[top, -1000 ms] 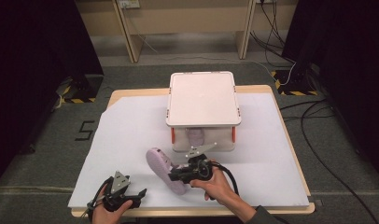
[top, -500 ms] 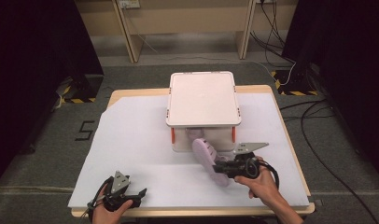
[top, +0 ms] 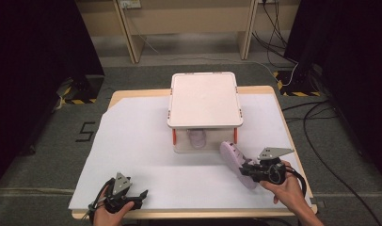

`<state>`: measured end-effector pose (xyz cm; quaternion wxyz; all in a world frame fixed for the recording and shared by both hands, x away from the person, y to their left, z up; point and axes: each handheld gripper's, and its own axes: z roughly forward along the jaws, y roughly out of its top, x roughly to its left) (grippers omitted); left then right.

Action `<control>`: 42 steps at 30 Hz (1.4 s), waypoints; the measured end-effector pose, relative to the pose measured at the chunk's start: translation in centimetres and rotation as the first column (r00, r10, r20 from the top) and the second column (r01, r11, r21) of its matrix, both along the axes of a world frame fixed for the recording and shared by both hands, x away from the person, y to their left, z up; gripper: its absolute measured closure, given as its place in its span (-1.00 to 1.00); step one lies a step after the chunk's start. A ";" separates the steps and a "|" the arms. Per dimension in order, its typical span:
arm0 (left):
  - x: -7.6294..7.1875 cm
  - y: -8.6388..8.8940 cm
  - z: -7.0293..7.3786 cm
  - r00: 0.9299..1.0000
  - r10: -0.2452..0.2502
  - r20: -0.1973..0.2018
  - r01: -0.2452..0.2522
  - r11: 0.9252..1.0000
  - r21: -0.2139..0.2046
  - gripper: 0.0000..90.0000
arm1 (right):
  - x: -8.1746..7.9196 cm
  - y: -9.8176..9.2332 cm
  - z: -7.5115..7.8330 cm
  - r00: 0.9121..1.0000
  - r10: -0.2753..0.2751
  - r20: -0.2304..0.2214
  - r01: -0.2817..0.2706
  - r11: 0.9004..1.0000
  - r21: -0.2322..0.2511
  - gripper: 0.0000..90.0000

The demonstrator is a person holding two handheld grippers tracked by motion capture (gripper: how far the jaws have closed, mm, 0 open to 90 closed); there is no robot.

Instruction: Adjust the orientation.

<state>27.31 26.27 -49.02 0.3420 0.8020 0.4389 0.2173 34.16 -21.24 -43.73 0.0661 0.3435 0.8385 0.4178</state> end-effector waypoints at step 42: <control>0.0 0.0 0.0 1.000 -0.006 0.000 0.006 1.000 -0.006 -0.62 | -3.6 4.9 1.2 0.982 0.160 0.103 -0.168 0.982 0.081 0.22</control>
